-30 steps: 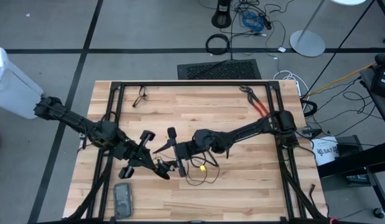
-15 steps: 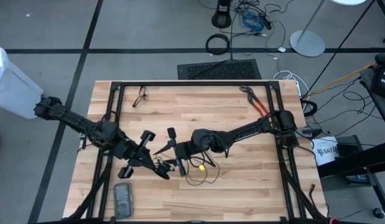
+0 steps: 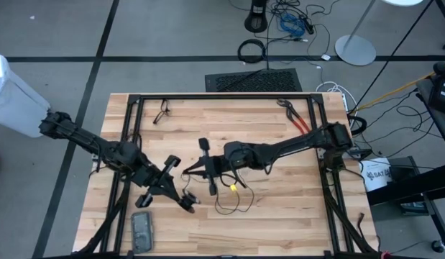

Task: Coil cords
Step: Uncoil the black cable wire from the spool

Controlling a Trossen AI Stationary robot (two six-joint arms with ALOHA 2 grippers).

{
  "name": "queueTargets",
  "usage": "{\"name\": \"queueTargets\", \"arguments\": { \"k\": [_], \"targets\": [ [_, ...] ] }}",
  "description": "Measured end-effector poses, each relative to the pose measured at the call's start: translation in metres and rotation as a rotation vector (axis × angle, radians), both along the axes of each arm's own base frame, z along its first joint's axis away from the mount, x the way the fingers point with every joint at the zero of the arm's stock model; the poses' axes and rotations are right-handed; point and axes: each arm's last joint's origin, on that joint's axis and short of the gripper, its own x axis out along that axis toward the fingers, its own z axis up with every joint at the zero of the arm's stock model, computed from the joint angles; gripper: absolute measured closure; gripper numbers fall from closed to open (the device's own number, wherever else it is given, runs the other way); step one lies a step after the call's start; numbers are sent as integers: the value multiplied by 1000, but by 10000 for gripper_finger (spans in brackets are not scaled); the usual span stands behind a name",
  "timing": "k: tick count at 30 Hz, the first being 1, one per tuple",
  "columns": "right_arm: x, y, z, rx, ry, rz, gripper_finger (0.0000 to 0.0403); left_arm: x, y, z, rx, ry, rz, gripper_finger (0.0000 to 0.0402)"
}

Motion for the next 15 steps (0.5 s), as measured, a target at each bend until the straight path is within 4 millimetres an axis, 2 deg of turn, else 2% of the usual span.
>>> {"name": "queueTargets", "arguments": {
  "k": [6,15],
  "targets": [
    [-28,10,31,-68,47,-91,402,2,3,-7,28,75,12,401],
    [-74,41,67,-217,54,-252,402,6,12,-14,11,169,63,401]
  ]
}}
